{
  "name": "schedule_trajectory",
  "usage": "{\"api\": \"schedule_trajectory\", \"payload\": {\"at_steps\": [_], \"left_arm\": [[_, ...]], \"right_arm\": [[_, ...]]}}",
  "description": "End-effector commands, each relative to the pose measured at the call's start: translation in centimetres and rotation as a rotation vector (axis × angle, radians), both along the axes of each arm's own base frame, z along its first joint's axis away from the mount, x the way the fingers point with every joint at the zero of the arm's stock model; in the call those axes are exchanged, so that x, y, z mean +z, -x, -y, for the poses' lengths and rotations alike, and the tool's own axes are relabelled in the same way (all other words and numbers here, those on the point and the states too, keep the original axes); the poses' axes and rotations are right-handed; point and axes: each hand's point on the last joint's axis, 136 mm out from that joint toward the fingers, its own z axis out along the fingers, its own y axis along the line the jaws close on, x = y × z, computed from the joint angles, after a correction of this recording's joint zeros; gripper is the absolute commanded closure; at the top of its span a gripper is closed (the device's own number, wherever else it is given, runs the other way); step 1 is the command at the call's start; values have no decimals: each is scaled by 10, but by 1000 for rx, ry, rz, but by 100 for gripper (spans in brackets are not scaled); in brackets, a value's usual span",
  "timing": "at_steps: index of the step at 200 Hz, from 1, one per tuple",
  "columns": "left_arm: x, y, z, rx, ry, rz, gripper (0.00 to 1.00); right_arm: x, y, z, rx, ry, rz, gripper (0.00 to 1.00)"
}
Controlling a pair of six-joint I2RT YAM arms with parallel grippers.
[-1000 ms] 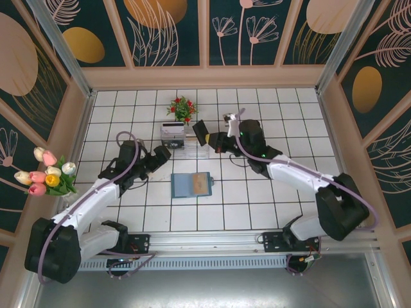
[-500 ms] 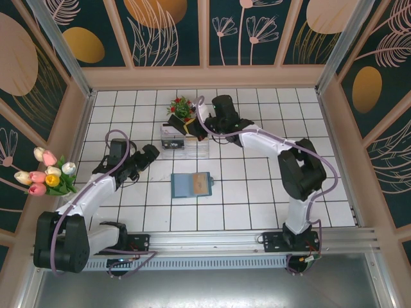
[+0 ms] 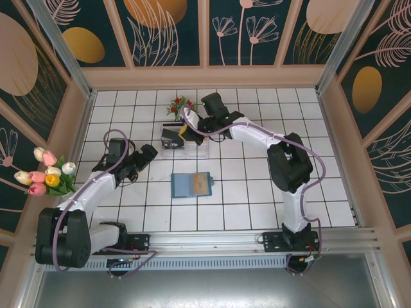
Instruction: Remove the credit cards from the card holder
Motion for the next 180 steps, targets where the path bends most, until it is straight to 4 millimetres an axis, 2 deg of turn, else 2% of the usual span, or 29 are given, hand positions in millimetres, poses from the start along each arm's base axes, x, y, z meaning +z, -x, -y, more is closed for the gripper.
{"api": "schedule_trajectory", "payload": {"at_steps": [1, 64, 180], "left_arm": [[8, -9, 3, -5, 31, 20, 1], [7, -7, 3, -8, 27, 17, 2], [4, -3, 9, -46, 43, 8, 2]], "right_arm": [[-13, 15, -5, 111, 41, 36, 100], [-34, 0, -8, 89, 132, 82, 100], [-48, -15, -14, 109, 201, 130, 100]]}}
